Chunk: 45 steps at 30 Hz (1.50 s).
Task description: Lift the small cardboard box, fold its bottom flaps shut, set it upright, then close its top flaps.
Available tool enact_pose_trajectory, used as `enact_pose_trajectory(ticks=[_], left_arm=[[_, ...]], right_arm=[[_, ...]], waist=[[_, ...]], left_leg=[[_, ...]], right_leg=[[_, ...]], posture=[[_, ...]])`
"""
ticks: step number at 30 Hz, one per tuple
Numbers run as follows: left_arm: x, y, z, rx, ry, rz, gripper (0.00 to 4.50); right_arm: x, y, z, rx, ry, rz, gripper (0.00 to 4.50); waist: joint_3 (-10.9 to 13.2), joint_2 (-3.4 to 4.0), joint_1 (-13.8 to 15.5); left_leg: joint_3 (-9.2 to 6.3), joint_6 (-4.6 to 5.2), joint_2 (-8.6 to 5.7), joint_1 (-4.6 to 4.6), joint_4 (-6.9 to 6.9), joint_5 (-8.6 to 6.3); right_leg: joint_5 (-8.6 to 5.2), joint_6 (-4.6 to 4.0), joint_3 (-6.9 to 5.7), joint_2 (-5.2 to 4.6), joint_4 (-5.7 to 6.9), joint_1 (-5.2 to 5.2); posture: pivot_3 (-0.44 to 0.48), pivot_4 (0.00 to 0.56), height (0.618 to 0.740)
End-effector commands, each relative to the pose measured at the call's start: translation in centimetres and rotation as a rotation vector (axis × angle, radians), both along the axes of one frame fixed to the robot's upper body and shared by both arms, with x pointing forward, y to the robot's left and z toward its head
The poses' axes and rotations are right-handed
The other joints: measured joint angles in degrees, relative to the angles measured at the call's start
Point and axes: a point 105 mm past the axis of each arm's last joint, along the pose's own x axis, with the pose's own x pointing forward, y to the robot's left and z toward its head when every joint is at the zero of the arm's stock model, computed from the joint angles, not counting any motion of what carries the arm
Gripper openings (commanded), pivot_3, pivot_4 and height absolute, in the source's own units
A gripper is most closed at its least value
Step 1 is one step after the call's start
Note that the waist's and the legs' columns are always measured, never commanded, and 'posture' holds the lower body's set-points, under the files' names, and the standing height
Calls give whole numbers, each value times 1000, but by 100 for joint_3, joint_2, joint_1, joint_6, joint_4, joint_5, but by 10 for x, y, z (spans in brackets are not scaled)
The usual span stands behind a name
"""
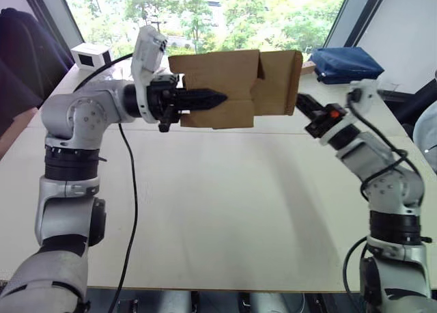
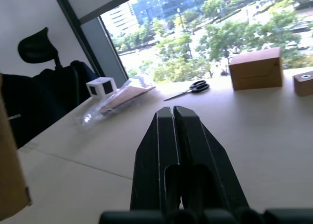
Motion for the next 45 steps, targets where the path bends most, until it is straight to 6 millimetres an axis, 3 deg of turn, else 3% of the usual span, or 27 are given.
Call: enact_pose_trajectory(ticks=[1, 12, 19, 22, 28, 35, 40, 45], left_arm=[[-1, 5, 13, -38, -35, 11, 0], [7, 9, 15, -52, -30, 36, 0], [6, 8, 14, -57, -33, 27, 0], [6, 7, 15, -59, -33, 26, 0], [7, 8, 14, -59, -34, 37, 0], [7, 11, 16, -66, -36, 45, 0], [8, 10, 16, -73, -38, 49, 0], [8, 10, 16, -72, -39, 51, 0]], right_arm=[[-26, 24, 34, 114, -128, 179, 51], [-54, 51, 46, 300, -140, 342, 51], [-58, 63, 45, 375, -123, 392, 51], [-57, 64, 46, 417, -119, 405, 798], [-55, 68, 46, 491, -103, 425, 3331], [-55, 71, 46, 530, -92, 434, 3331], [-59, 66, 52, 686, -94, 483, 3331], [-60, 70, 50, 690, -83, 490, 3331]], waist=[[0, 0, 4], [0, 0, 1], [-1, 1, -1], [-1, 1, 1], [-1, 1, -6], [-1, 1, -5], [0, 1, -8], [0, 2, -5]], left_leg=[[-1, -1, 1, 0, 0, 0], [-1, -2, 0, 0, 0, 1], [-1, -4, 1, 0, 0, 2], [-1, -3, 0, 0, 0, 2], [-1, -3, 1, 0, 0, 2], [-2, -3, 0, 0, 0, 2], [-2, -4, 1, 0, -1, 2], [-2, -4, 1, 0, -1, 2]], right_leg=[[0, 0, 0, 0, 0, 0], [0, 0, -2, -4, 1, 2], [0, 0, -1, -1, 3, 2], [0, 0, -1, -1, 3, 1], [0, 0, -1, -1, 3, 1], [0, 0, -1, -1, 4, 1], [0, 0, -2, 0, 5, 1], [0, 0, -1, -1, 4, 2]], posture=[[0, 150, 740], [0, 150, 740], [0, 150, 740], [0, 150, 740], [0, 150, 740], [0, 150, 740], [0, 150, 740], [0, 150, 740]])
